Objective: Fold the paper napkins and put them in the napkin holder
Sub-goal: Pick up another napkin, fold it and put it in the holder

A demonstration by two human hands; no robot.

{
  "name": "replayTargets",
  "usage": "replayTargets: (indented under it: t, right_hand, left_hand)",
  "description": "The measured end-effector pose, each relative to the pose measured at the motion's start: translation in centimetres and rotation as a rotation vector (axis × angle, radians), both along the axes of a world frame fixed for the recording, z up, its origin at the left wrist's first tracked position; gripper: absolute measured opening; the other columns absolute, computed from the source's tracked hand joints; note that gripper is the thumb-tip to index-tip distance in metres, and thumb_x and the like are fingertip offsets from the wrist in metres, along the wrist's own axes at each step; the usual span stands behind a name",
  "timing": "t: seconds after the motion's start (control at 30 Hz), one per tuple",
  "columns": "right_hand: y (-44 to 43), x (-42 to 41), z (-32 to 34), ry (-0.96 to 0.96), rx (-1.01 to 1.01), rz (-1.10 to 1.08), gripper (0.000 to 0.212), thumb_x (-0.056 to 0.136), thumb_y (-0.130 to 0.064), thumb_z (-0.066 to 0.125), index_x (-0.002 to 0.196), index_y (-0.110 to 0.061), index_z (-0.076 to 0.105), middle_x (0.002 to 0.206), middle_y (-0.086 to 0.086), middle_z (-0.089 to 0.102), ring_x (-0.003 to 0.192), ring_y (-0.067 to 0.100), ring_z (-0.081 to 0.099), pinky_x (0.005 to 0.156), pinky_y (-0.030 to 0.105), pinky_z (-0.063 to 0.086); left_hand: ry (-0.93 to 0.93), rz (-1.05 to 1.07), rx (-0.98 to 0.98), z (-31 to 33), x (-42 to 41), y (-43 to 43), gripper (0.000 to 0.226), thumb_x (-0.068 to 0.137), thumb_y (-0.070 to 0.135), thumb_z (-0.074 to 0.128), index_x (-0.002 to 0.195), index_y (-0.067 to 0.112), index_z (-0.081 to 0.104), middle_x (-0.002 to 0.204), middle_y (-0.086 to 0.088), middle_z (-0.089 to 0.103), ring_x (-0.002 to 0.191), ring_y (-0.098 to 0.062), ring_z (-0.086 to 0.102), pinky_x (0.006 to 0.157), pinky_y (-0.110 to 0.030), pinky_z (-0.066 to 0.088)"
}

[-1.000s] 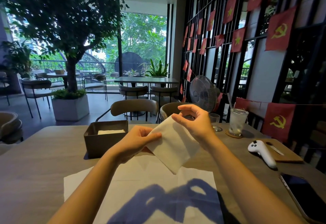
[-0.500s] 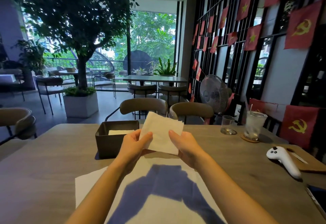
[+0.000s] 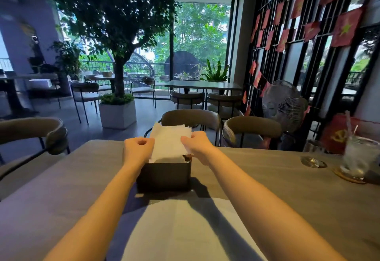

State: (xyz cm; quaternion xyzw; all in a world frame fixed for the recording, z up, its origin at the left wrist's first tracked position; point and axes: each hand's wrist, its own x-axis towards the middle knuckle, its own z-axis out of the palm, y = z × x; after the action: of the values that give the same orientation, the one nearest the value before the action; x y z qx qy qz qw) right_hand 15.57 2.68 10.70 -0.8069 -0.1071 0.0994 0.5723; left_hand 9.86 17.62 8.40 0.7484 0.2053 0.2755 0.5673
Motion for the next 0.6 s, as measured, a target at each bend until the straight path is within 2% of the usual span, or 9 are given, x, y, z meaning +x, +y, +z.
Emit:
replayTargets:
  t: [0.07, 0.1, 0.17, 0.2, 0.27, 0.33, 0.43, 0.5, 0.6]
  right_hand:
    - [1.0, 1.2, -0.7, -0.105, -0.053, -0.079, 0.028, 0.087, -0.014, 0.062, 0.065, -0.012, 0.045, 0.06, 0.001, 0.036, 0.058, 0.016, 0.04, 0.055, 0.026, 0.032]
    - [1.4, 1.6, -1.1, -0.141, -0.088, -0.106, 0.025, 0.084, -0.016, 0.065, 0.066, -0.013, 0.048, 0.061, 0.002, 0.04, 0.062, 0.018, 0.042, 0.06, 0.029, 0.033]
    - [2.0, 2.1, -1.9, -0.175, -0.196, -0.156, 0.014, 0.08, -0.021, 0.068, 0.079, -0.014, 0.057, 0.073, 0.001, 0.052, 0.076, 0.019, 0.047, 0.076, 0.033, 0.03]
    - [2.1, 2.3, -2.3, -0.19, -0.268, -0.179, 0.016, 0.078, -0.023, 0.069, 0.086, -0.013, 0.06, 0.08, 0.0, 0.058, 0.082, 0.02, 0.048, 0.079, 0.035, 0.025]
    - [2.3, 2.6, -3.0, -0.235, -0.403, -0.213, 0.022, 0.077, -0.023, 0.068, 0.097, -0.015, 0.064, 0.092, 0.001, 0.064, 0.095, 0.022, 0.05, 0.082, 0.036, 0.021]
    - [2.4, 2.9, -3.5, -0.295, -0.517, -0.214, 0.019, 0.077, -0.021, 0.068, 0.096, -0.017, 0.065, 0.091, 0.001, 0.064, 0.104, 0.025, 0.051, 0.09, 0.041, 0.022]
    - [3.0, 3.5, -3.6, -0.308, -0.672, -0.153, 0.018, 0.074, -0.021, 0.069, 0.09, -0.015, 0.064, 0.092, 0.003, 0.064, 0.111, 0.028, 0.054, 0.109, 0.055, 0.014]
    - [3.2, 3.5, -3.3, -0.295, -0.765, -0.082, 0.021, 0.075, -0.023, 0.071, 0.09, -0.015, 0.057, 0.094, 0.005, 0.063, 0.113, 0.03, 0.054, 0.112, 0.061, 0.007]
    - [3.3, 3.1, -2.8, -0.286, -0.882, 0.01, 0.019, 0.085, -0.021, 0.066, 0.091, -0.015, 0.049, 0.094, 0.005, 0.062, 0.11, 0.03, 0.056, 0.112, 0.061, 0.004]
  left_hand:
    - [0.045, 0.036, 0.093, -0.9, 1.1, 1.2, 0.013, 0.082, 0.019, 0.063, 0.071, 0.014, 0.067, 0.081, -0.013, 0.068, 0.077, -0.024, 0.059, 0.075, -0.047, 0.054]
    - [0.064, 0.053, 0.156, -1.4, 1.5, 1.6, 0.008, 0.081, 0.023, 0.063, 0.073, 0.023, 0.065, 0.086, -0.01, 0.07, 0.085, -0.026, 0.062, 0.081, -0.05, 0.054]
    - [0.106, 0.063, 0.259, -2.2, 2.2, 2.3, 0.013, 0.078, 0.026, 0.063, 0.077, 0.034, 0.053, 0.086, -0.002, 0.068, 0.095, -0.029, 0.06, 0.09, -0.049, 0.048]
    - [0.122, 0.051, 0.306, -2.5, 2.5, 2.5, 0.015, 0.077, 0.025, 0.062, 0.078, 0.034, 0.049, 0.079, 0.001, 0.066, 0.095, -0.029, 0.058, 0.091, -0.045, 0.044]
    - [0.173, 0.035, 0.464, -2.8, 2.9, 2.7, 0.012, 0.078, 0.021, 0.057, 0.08, 0.03, 0.051, 0.073, 0.003, 0.063, 0.097, -0.028, 0.051, 0.084, -0.037, 0.033]
    - [0.279, 0.011, 0.636, -2.5, 3.1, 2.7, 0.011, 0.079, 0.019, 0.055, 0.079, 0.029, 0.058, 0.082, 0.002, 0.064, 0.105, -0.027, 0.044, 0.079, -0.037, 0.025]
    - [0.447, -0.013, 0.789, -1.9, 3.4, 2.8, 0.017, 0.083, 0.024, 0.055, 0.084, 0.033, 0.069, 0.096, 0.001, 0.065, 0.113, -0.027, 0.041, 0.087, -0.042, 0.027]
    - [0.54, -0.023, 0.855, -1.7, 3.7, 2.9, 0.018, 0.083, 0.026, 0.056, 0.085, 0.031, 0.073, 0.097, 0.0, 0.066, 0.111, -0.027, 0.044, 0.094, -0.046, 0.029]
    - [0.655, -0.076, 0.878, -1.7, 4.1, 3.2, 0.02, 0.083, 0.036, 0.057, 0.091, 0.027, 0.073, 0.105, -0.003, 0.064, 0.115, -0.028, 0.043, 0.098, -0.048, 0.026]
